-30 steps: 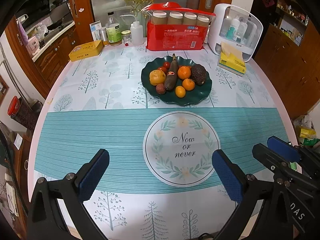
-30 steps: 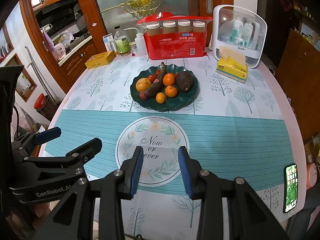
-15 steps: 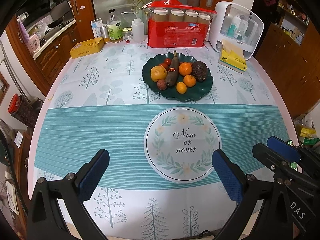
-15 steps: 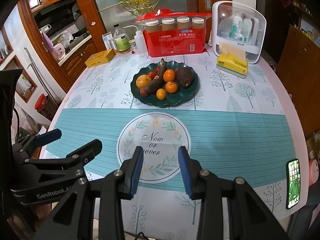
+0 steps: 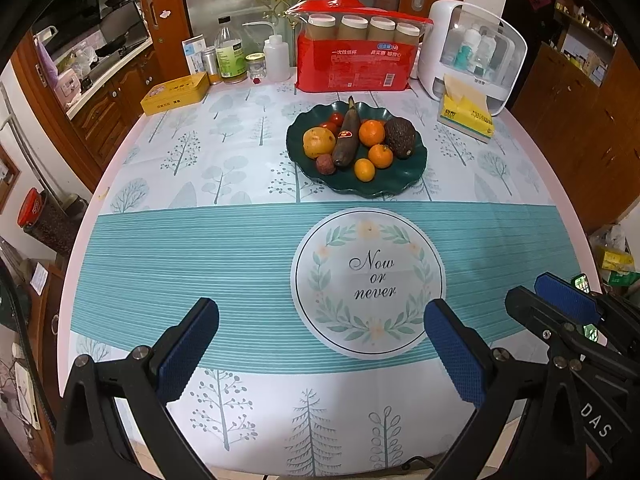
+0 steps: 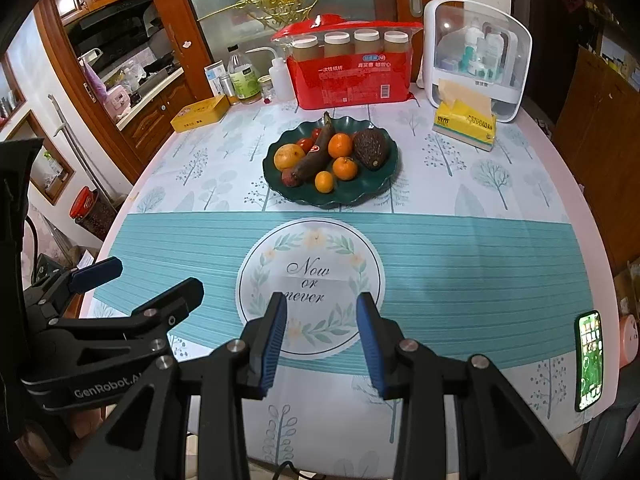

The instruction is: Organize fruits

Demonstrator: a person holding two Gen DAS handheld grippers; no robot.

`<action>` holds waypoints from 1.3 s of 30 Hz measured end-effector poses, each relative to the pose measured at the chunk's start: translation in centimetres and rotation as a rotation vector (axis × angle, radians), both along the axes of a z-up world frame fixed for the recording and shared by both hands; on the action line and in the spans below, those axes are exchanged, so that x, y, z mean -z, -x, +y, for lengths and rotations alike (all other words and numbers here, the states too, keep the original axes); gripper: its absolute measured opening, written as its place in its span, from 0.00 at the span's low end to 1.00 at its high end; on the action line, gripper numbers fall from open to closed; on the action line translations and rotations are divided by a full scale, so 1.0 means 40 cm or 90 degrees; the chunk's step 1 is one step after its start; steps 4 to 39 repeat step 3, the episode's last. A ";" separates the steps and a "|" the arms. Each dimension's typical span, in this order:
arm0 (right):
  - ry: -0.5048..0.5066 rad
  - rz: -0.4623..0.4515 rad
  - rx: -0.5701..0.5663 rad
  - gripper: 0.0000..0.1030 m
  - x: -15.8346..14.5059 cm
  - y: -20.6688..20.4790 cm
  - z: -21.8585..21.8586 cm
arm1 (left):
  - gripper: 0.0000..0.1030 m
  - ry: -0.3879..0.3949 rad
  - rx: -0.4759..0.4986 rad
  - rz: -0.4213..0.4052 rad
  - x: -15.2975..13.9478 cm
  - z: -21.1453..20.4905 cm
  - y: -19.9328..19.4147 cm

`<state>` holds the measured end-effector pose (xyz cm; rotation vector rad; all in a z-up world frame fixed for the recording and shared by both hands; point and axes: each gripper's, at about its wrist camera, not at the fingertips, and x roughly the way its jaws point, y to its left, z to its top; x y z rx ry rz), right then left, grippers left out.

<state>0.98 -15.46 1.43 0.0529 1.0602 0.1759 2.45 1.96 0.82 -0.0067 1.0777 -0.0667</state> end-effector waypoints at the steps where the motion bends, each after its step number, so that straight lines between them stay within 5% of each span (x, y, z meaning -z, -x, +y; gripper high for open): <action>1: 0.000 0.001 0.001 0.36 0.001 0.002 0.000 | 0.99 0.000 0.000 0.000 0.001 0.000 0.000; 39: 0.000 0.002 0.003 0.36 0.000 0.002 -0.001 | 0.99 0.000 0.000 0.001 0.001 -0.002 0.002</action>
